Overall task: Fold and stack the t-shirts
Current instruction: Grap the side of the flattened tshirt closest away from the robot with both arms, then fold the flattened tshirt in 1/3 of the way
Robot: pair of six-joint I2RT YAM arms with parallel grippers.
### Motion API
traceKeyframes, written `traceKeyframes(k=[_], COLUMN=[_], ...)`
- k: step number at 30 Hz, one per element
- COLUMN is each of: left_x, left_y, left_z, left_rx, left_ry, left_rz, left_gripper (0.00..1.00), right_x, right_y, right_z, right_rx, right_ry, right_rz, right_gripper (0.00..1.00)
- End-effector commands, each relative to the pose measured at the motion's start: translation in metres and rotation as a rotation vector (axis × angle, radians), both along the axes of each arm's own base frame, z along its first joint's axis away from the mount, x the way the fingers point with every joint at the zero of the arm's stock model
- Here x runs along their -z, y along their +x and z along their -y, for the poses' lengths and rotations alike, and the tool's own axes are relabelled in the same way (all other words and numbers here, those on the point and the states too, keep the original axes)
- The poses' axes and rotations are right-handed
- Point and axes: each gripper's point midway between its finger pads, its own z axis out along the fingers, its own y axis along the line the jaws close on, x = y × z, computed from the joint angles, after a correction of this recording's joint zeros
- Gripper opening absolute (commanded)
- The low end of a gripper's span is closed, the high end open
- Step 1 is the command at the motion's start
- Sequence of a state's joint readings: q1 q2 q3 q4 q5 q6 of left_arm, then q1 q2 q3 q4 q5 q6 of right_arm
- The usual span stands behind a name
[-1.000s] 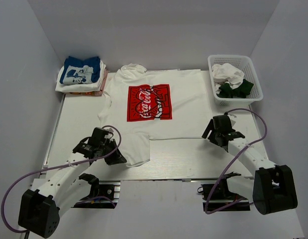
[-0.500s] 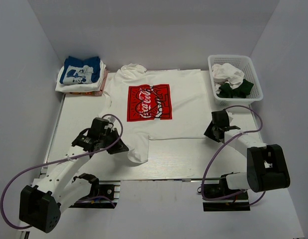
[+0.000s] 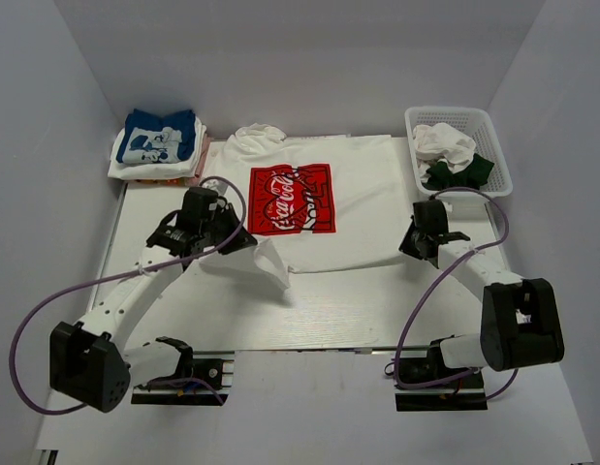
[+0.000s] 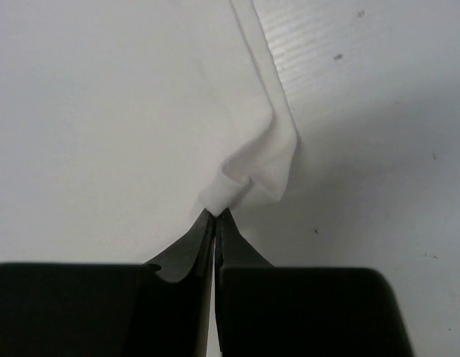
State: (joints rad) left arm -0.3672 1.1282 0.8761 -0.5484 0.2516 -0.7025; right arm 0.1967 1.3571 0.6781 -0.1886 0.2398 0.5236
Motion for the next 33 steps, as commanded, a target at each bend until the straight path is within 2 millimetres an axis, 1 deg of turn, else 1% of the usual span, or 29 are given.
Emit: traceKeyframes(k=[1,3,4,5,6,8,9,11,12,13,14,15,16,17,18,19,20,21,22,23,24,25,26,27,28,29,31,32,33], left_x=[-0.021,-0.026,-0.039,-0.041,-0.048,-0.054,-0.066,-0.062,-0.079,-0.068,-0.066,-0.084,-0.082,-0.065,-0.073,-0.07,-0.066,-0.058,-0.053,-0.049,-0.059,-0.033,-0.047,-0.043,-0.04,-0.04,-0.049,-0.045,-0.056], left_y=[0.034,0.054,0.066,0.075,0.089,0.108,0.12,0.145,0.156,0.172,0.181,0.195,0.203,0.215,0.228,0.239,0.248,0.268,0.28,0.29,0.304,0.315,0.326,0.329,0.332,0.332,0.337,0.334,0.331], left_z=[-0.006,-0.012,-0.012,-0.019,-0.018,-0.023,-0.021,-0.029,-0.026,-0.031,-0.038,-0.034,-0.04,-0.037,-0.043,-0.048,-0.046,-0.05,-0.054,-0.053,-0.057,-0.055,-0.059,-0.06,-0.059,-0.06,-0.061,-0.061,-0.059], left_rx=[-0.055,-0.111,-0.133,-0.167,-0.175,-0.2,-0.206,-0.231,-0.228,-0.247,-0.258,-0.259,-0.27,-0.251,-0.27,-0.284,-0.274,-0.271,-0.273,-0.26,-0.266,-0.245,-0.261,-0.243,-0.243,-0.236,-0.227,-0.224,-0.218], left_ry=[0.045,0.097,0.102,0.125,0.139,0.172,0.172,0.209,0.203,0.236,0.26,0.25,0.268,0.296,0.304,0.305,0.317,0.336,0.348,0.362,0.368,0.395,0.388,0.41,0.41,0.418,0.402,0.405,0.389], left_rz=[0.08,0.087,0.121,0.125,0.143,0.174,0.214,0.231,0.268,0.251,0.247,0.287,0.283,0.258,0.281,0.281,0.287,0.302,0.312,0.325,0.36,0.323,0.346,0.342,0.342,0.344,0.384,0.374,0.395], left_gripper=[0.0,0.0,0.0,0.0,0.0,0.0,0.0,0.0,0.0,0.0,0.0,0.0,0.0,0.0,0.0,0.0,0.0,0.0,0.0,0.0,0.0,0.06,0.24,0.47,0.69,0.99,1.0,1.0,1.0], right_x=[-0.029,-0.035,-0.044,-0.044,-0.059,-0.055,-0.067,-0.062,-0.071,-0.073,-0.068,-0.069,-0.083,-0.079,-0.073,-0.088,-0.08,-0.068,-0.074,-0.073,-0.061,-0.074,-0.072,-0.08,-0.075,-0.075,-0.087,-0.084,-0.085], right_y=[0.025,0.034,0.042,0.045,0.057,0.064,0.076,0.081,0.092,0.096,0.103,0.106,0.119,0.125,0.13,0.145,0.151,0.156,0.173,0.18,0.19,0.204,0.204,0.21,0.21,0.208,0.205,0.197,0.195], right_z=[-0.004,-0.006,-0.006,-0.006,-0.008,-0.007,-0.009,-0.006,-0.008,-0.004,-0.005,-0.004,-0.004,-0.001,0.0,0.0,0.002,0.006,0.005,0.008,0.01,0.006,0.002,-0.002,-0.008,-0.012,-0.019,-0.02,-0.025], right_rx=[-0.043,-0.046,-0.052,-0.05,-0.055,-0.049,-0.049,-0.036,-0.035,-0.022,-0.02,-0.016,-0.011,-0.008,-0.007,0.001,0.01,0.016,0.017,0.024,0.018,0.008,-0.007,-0.036,-0.055,-0.075,-0.109,-0.123,-0.151], right_ry=[-0.012,-0.014,-0.018,-0.02,-0.019,-0.035,-0.034,-0.052,-0.05,-0.066,-0.075,-0.083,-0.082,-0.093,-0.099,-0.097,-0.113,-0.124,-0.127,-0.14,-0.155,-0.141,-0.139,-0.129,-0.12,-0.114,-0.08,-0.077,-0.049], right_rz=[0.062,0.075,0.094,0.093,0.129,0.105,0.126,0.097,0.113,0.112,0.094,0.092,0.129,0.125,0.111,0.156,0.147,0.121,0.141,0.15,0.115,0.143,0.123,0.132,0.115,0.115,0.145,0.146,0.152], right_gripper=[0.0,0.0,0.0,0.0,0.0,0.0,0.0,0.0,0.0,0.0,0.0,0.0,0.0,0.0,0.0,0.0,0.0,0.0,0.0,0.0,0.05,0.15,0.3,0.55,0.62,0.66,0.79,0.88,0.9])
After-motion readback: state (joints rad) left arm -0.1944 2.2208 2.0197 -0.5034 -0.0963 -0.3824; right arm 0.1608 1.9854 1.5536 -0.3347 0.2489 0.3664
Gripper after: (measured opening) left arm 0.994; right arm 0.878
